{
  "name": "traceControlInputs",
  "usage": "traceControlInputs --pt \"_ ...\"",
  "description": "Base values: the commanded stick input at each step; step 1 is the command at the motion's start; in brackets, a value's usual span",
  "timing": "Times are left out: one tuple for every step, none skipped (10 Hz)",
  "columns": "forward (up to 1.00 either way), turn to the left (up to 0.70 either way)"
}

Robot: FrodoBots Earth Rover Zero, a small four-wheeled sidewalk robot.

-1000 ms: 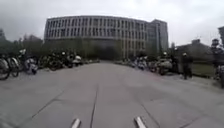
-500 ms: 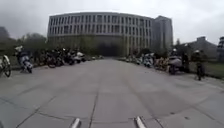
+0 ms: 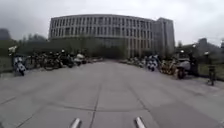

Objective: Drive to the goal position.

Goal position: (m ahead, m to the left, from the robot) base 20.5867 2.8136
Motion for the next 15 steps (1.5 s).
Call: traceControlInputs --pt "1.00 0.06" --pt "1.00 0.06" --pt "1.00 0.06" --pt "1.00 -0.02" --pt "1.00 -0.34" --pt "1.00 -0.34" --pt "1.00 0.02" --pt "1.00 0.06" --pt "1.00 0.06" --pt "1.00 0.06" --pt "1.00 0.06" --pt "1.00 0.06" --pt "1.00 0.06" --pt "1.00 0.06" --pt "1.00 0.06"
